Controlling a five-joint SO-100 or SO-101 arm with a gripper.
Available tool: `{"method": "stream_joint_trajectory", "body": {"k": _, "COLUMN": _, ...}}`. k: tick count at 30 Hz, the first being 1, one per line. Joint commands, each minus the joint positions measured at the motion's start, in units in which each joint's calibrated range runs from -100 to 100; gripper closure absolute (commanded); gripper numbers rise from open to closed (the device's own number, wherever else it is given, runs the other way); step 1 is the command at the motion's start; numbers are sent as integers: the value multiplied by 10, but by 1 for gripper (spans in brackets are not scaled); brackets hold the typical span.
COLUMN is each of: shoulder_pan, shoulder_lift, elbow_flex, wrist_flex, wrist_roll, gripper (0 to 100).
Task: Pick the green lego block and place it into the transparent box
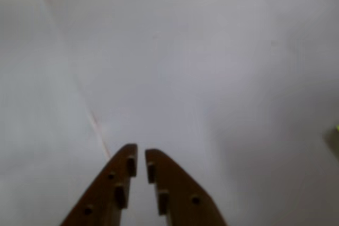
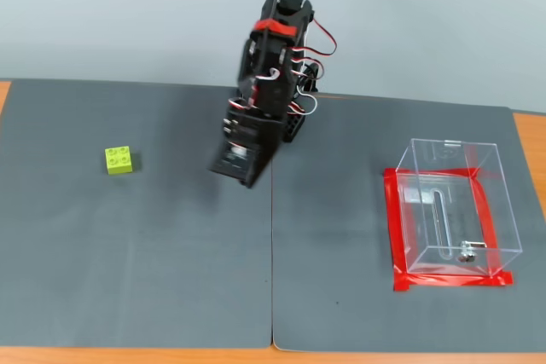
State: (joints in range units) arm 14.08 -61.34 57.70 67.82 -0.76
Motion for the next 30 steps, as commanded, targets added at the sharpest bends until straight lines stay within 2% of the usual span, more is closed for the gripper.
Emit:
{"method": "stream_joint_trajectory", "body": {"k": 1, "shoulder_pan": 104, "shoulder_lift": 84, "elbow_flex": -94, "wrist_flex": -3, "wrist_roll": -2, "gripper": 98}}
{"method": "stream_joint_trajectory", "body": {"k": 10, "shoulder_pan": 315, "shoulder_lift": 226, "elbow_flex": -200, "wrist_flex": -1, "wrist_roll": -2, "gripper": 98}}
{"method": "stream_joint_trajectory", "body": {"k": 16, "shoulder_pan": 394, "shoulder_lift": 300, "elbow_flex": -271, "wrist_flex": -1, "wrist_roll": -2, "gripper": 98}}
{"method": "stream_joint_trajectory", "body": {"k": 22, "shoulder_pan": 433, "shoulder_lift": 404, "elbow_flex": -344, "wrist_flex": -1, "wrist_roll": 2, "gripper": 98}}
{"method": "stream_joint_trajectory", "body": {"k": 30, "shoulder_pan": 428, "shoulder_lift": 476, "elbow_flex": -392, "wrist_flex": -8, "wrist_roll": -1, "gripper": 98}}
